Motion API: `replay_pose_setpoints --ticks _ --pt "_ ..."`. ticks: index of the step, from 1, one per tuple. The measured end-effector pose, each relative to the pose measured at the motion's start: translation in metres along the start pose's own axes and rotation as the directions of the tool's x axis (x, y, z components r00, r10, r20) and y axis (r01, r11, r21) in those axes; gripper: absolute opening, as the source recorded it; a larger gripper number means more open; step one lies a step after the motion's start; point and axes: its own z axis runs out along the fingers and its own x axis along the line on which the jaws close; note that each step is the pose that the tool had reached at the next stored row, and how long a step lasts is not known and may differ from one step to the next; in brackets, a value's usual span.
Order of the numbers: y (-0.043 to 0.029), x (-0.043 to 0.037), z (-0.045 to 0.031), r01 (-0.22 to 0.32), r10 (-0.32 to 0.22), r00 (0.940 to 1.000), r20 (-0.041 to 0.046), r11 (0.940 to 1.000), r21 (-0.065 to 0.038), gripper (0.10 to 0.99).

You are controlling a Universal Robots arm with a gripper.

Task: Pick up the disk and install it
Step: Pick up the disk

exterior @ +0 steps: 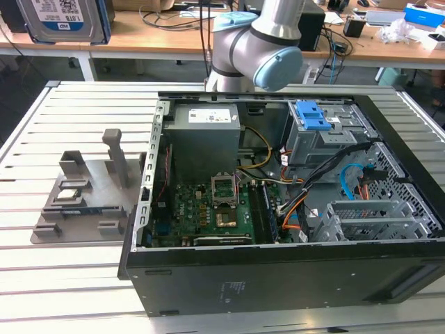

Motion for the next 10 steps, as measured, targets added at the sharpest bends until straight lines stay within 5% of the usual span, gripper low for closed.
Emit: replay_pose_setpoints --ticks 10 --pt "-0.0299 -0.0002 -0.0014 0.000 0.000 1.0000 0.0000 1.0000 0.000 0.369"
